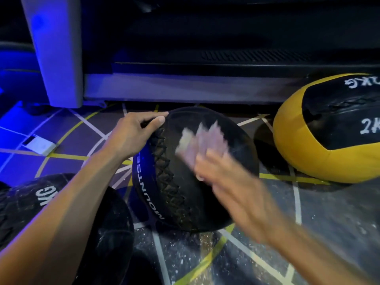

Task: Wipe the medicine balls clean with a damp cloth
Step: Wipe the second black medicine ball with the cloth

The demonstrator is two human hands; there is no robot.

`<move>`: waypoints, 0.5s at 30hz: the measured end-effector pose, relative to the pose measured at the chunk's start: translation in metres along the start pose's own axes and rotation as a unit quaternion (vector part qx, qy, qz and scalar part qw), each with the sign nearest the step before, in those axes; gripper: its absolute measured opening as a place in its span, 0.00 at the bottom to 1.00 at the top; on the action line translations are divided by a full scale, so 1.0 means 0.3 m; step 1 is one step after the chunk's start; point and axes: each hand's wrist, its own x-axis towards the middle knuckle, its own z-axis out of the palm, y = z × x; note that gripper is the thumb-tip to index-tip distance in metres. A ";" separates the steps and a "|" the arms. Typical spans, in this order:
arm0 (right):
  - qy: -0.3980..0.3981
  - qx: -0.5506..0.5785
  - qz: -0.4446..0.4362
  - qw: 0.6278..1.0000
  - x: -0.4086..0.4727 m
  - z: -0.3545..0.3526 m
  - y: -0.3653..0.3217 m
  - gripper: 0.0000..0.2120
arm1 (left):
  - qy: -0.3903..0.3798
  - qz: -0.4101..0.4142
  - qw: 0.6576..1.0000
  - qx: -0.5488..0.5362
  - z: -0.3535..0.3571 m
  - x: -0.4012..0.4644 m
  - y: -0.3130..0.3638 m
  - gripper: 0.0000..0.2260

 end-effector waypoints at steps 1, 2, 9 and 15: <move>-0.032 -0.007 -0.023 0.999 -0.076 0.020 -0.018 0.20 | 0.012 -0.010 1.000 0.003 -0.002 0.005 -0.013 0.13; -0.068 -0.012 -0.019 0.997 -0.154 0.029 -0.016 0.20 | 0.020 -0.021 1.000 0.011 -0.007 0.010 -0.024 0.13; 0.187 0.166 0.427 0.869 -0.279 -0.088 0.089 0.19 | 0.084 -0.021 0.992 0.092 -0.024 -0.010 0.063 0.18; 0.240 0.196 0.278 0.909 0.125 -0.124 0.094 0.17 | 0.033 0.006 0.996 0.077 0.062 -0.100 0.148 0.23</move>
